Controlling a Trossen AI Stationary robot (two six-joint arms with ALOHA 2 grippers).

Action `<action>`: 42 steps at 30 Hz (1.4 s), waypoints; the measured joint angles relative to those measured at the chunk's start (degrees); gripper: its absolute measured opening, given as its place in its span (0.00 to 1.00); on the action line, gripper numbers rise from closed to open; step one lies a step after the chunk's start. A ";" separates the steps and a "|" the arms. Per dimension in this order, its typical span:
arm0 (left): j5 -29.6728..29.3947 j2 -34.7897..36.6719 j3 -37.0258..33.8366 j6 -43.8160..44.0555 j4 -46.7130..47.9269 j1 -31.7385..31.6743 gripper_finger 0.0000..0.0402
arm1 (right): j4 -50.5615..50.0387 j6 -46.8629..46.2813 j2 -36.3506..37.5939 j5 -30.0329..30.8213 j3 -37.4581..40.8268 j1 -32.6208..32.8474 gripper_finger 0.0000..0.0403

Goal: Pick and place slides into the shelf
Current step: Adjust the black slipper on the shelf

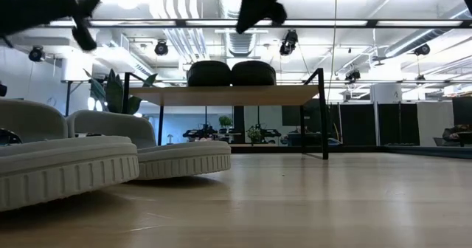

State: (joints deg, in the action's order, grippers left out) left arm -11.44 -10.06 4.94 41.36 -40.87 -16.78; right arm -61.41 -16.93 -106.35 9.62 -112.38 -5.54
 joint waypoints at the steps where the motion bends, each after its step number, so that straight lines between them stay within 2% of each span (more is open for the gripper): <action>1: 0.09 -0.90 0.81 -0.21 -2.29 0.00 0.00 | -1.27 0.01 0.37 0.76 -0.04 -0.11 0.03; 5: 0.02 -6.50 5.61 -6.13 -3.56 -0.01 0.00 | -3.45 2.40 1.91 0.97 0.04 -1.51 0.03; 10: 3.11 -23.38 15.26 -12.87 2.60 -0.02 0.00 | -3.28 5.89 3.61 1.04 0.07 -4.83 0.03; 12: 2.72 -31.34 20.53 -18.70 11.03 -0.47 0.00 | -3.52 5.56 3.95 1.39 0.07 -6.22 0.03; 15: 3.52 -38.84 30.55 -22.61 29.59 -3.57 0.00 | -5.31 3.34 4.99 3.70 0.10 -7.75 0.03; 18: 8.83 -43.40 42.74 -27.52 52.73 -8.57 0.00 | -8.03 1.83 6.38 7.25 0.12 -8.82 0.03; 21: 9.40 -47.66 50.32 -34.36 69.38 -13.23 0.00 | -9.14 -0.38 7.10 8.78 0.42 -9.50 0.03; 23: 10.31 -50.07 53.65 -37.34 69.46 -15.64 0.00 | -9.23 -1.14 7.43 9.42 0.71 -9.79 0.03; 28: 21.35 -54.00 57.55 -42.27 72.82 -21.83 0.00 | -8.63 -2.49 7.63 11.44 0.78 -10.45 0.03; 36: 25.30 -62.98 57.30 -49.20 73.48 -24.23 0.00 | -8.54 -2.60 7.32 13.11 0.94 -11.38 0.03; 39: 25.65 -66.07 57.30 -49.68 73.22 -24.20 0.00 | -8.55 -2.58 7.32 15.89 0.98 -11.61 0.03; 42: 25.81 -67.61 58.02 -49.79 71.90 -24.84 0.00 | -8.54 -2.56 7.30 16.05 1.00 -12.09 0.03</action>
State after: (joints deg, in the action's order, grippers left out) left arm 14.38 -77.66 62.96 -8.43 31.03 -41.61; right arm -69.95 -19.49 -99.04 25.67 -111.38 -17.63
